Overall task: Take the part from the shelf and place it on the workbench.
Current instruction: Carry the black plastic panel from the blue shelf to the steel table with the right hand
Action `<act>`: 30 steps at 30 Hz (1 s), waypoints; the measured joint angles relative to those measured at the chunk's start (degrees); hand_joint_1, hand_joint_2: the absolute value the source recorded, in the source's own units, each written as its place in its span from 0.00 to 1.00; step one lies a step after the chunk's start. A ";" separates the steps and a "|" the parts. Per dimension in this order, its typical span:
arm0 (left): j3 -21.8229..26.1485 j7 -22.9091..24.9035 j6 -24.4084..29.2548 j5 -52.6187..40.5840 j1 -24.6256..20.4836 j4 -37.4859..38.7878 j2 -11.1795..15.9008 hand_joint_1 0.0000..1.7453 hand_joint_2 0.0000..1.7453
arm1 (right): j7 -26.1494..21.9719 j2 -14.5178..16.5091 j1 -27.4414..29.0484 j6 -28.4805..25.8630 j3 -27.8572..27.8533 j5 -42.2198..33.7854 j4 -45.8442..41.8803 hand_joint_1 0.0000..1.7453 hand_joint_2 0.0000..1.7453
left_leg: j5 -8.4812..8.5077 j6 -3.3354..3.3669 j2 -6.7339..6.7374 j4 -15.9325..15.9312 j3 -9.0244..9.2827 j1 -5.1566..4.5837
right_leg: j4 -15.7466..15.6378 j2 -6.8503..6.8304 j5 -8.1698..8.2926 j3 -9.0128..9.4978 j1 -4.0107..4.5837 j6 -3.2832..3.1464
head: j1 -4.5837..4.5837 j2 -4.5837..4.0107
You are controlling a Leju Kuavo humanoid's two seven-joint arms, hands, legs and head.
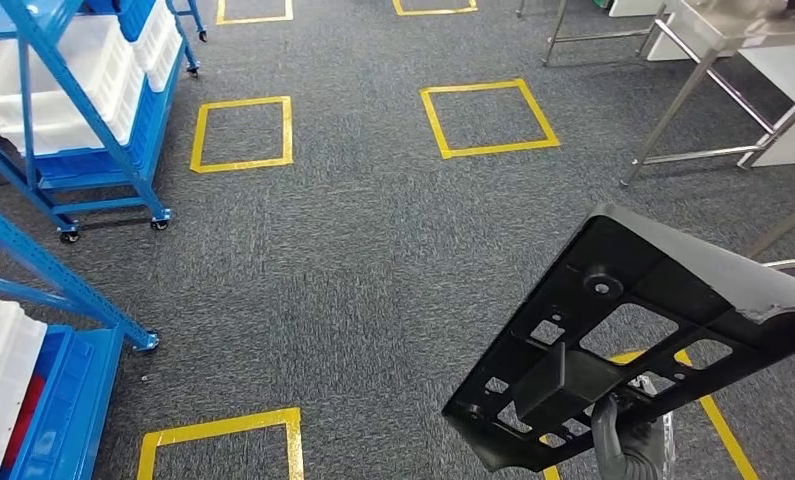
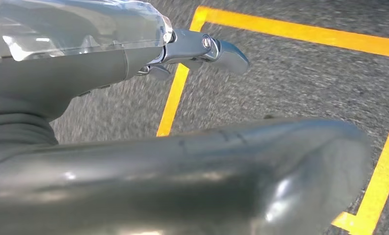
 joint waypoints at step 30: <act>-2.35 -0.62 -4.46 -1.81 -0.22 0.00 0.82 0.00 0.00 | -0.07 3.97 3.13 -2.25 -1.01 7.73 -6.11 1.00 1.00 | 0.43 -0.57 -0.35 -0.23 -0.25 0.26 | -2.69 1.55 0.97 1.94 0.06 -0.18 | -0.01 0.00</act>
